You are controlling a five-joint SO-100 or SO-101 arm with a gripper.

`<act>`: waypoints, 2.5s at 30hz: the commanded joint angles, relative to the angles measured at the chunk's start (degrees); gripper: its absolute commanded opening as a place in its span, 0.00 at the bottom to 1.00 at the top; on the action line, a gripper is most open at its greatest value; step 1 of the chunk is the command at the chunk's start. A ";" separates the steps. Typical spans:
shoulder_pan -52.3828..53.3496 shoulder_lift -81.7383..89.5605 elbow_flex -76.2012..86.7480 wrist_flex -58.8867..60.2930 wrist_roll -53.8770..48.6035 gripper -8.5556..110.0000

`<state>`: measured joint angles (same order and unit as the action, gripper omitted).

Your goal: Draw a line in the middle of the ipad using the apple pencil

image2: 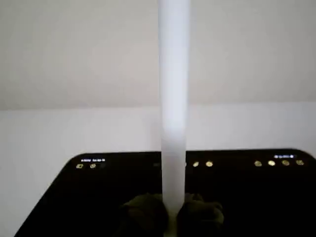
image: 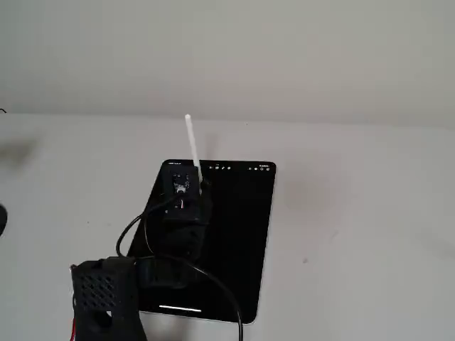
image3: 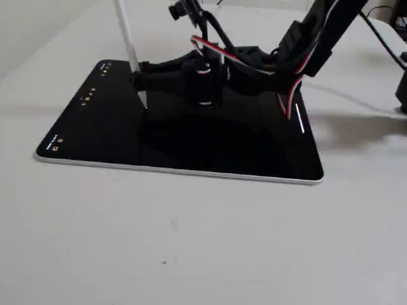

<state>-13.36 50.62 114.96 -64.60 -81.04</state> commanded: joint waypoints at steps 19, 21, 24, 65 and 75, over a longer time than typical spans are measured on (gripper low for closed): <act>-0.70 3.87 9.93 -9.32 -1.32 0.07; -0.97 4.04 11.87 -11.07 -1.32 0.07; -1.32 4.48 14.59 -13.10 -1.32 0.07; -2.20 5.62 35.16 -30.50 -0.26 0.07; -2.20 5.80 35.07 -30.50 -0.26 0.07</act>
<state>-15.29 55.37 149.59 -93.96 -81.83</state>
